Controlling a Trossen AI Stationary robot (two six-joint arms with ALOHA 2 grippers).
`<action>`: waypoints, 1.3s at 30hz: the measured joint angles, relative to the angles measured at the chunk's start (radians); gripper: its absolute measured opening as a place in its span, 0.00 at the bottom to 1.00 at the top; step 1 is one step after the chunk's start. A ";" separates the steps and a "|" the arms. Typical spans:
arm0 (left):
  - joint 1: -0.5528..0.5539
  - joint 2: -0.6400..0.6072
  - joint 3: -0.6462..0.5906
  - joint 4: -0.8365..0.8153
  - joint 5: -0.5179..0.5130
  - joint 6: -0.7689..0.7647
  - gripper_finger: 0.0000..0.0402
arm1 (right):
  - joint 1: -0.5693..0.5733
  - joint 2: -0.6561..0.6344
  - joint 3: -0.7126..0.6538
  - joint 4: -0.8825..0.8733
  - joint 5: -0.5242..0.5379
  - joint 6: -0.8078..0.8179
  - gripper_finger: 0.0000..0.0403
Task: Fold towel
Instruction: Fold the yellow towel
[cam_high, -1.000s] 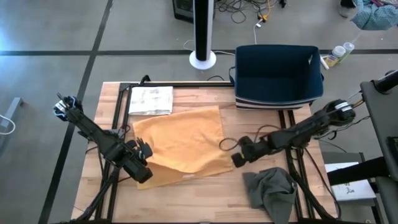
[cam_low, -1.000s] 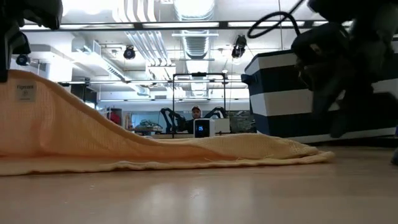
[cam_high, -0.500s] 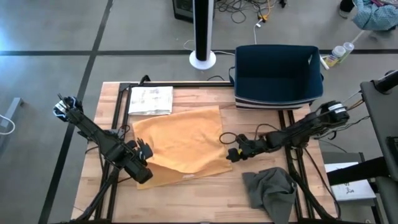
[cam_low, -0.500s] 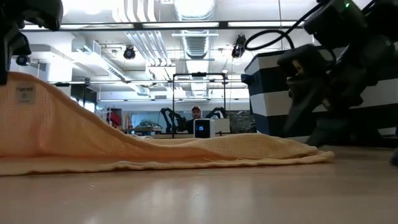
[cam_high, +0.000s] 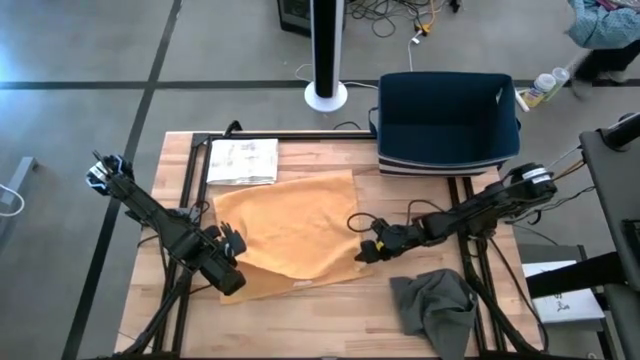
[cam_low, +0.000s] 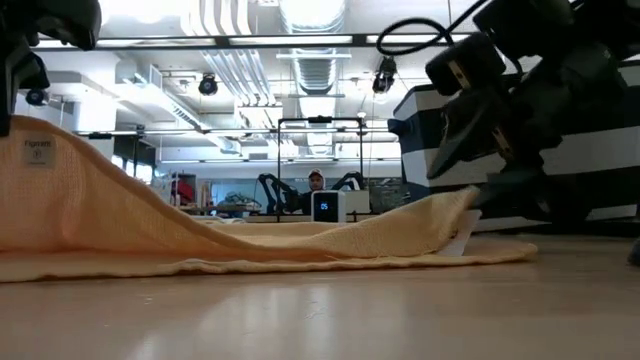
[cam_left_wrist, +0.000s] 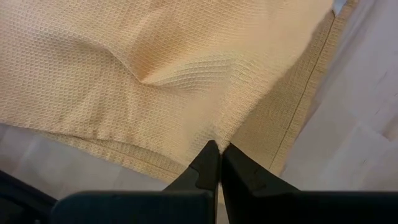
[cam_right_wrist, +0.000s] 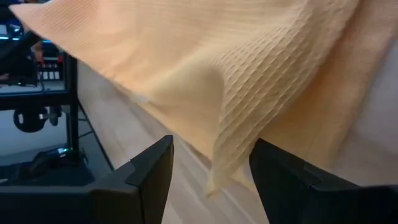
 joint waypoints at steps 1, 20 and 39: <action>0.000 0.000 0.000 0.000 0.000 0.000 0.00 | 0.000 0.004 0.003 -0.001 0.000 0.006 0.49; -0.002 0.000 0.035 -0.056 0.045 0.059 0.00 | -0.007 -0.016 0.010 -0.015 -0.084 0.052 0.02; -0.075 0.113 -0.067 0.331 0.242 0.232 0.00 | 0.034 0.022 0.013 -0.111 -0.257 0.002 0.01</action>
